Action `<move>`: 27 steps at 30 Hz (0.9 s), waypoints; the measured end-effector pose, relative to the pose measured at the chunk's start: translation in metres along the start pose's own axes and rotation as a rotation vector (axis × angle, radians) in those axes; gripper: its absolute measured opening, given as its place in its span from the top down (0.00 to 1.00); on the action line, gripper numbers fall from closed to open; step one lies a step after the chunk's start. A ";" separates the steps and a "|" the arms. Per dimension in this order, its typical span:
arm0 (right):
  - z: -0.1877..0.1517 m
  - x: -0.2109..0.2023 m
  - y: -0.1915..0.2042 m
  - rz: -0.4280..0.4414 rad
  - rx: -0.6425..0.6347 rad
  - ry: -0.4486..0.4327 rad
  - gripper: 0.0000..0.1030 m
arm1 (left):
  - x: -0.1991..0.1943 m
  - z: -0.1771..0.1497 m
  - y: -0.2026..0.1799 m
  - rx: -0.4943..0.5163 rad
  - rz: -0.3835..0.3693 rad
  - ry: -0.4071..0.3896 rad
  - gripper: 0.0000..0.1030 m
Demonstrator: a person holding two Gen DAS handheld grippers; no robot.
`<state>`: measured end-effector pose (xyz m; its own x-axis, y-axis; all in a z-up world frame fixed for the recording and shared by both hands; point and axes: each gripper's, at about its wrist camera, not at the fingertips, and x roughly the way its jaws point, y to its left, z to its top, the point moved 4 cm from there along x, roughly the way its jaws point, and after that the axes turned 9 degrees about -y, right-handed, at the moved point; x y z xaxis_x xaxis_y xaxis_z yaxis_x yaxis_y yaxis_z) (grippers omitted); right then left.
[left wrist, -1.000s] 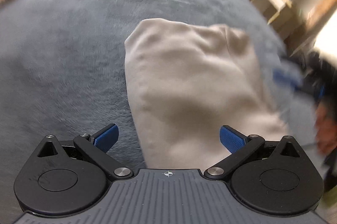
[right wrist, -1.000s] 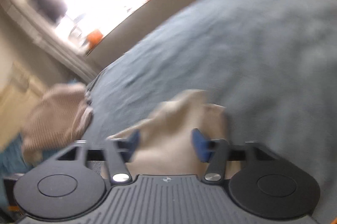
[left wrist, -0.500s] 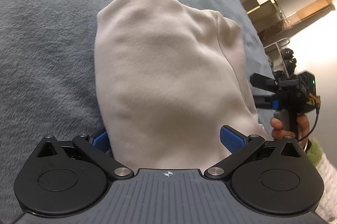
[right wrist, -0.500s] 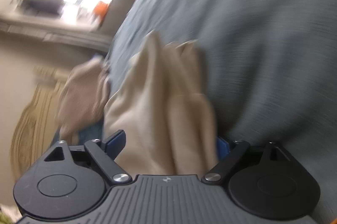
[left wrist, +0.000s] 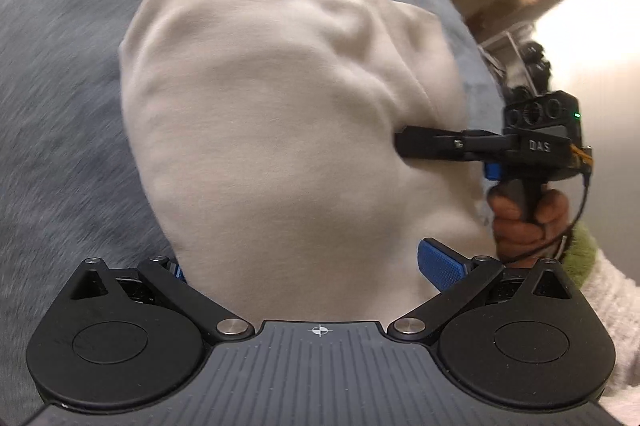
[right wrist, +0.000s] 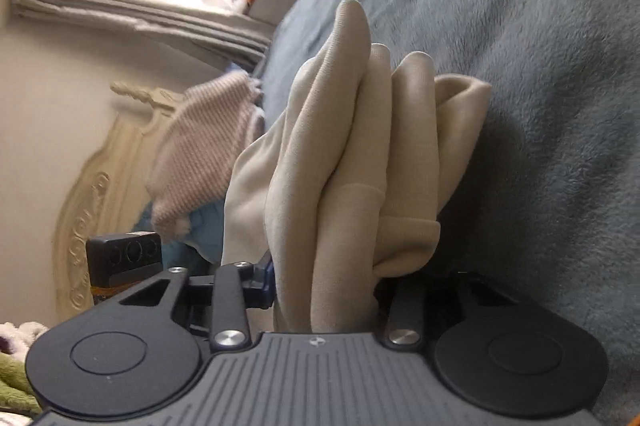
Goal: Fold clothes
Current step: 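Grasp the hoodie bundle edge with the right gripper and lift it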
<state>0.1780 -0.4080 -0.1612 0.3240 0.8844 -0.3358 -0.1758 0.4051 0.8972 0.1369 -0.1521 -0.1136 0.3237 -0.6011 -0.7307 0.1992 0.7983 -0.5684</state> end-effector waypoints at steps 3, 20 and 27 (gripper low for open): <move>0.018 -0.022 0.004 0.015 0.003 -0.054 0.60 | 0.012 0.021 -0.021 0.030 -0.048 0.004 0.00; 0.208 -0.263 -0.026 -0.452 -0.249 -0.262 0.60 | 0.243 0.147 -0.237 0.139 -0.323 -0.056 0.00; 0.236 -0.280 -0.093 -0.555 -0.294 -0.171 0.54 | 0.293 0.152 -0.243 0.140 -0.256 -0.025 0.03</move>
<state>0.3230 -0.7475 -0.0831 0.5790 0.4855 -0.6550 -0.1785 0.8594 0.4792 0.3235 -0.5164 -0.1318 0.2688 -0.7841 -0.5594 0.4029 0.6190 -0.6742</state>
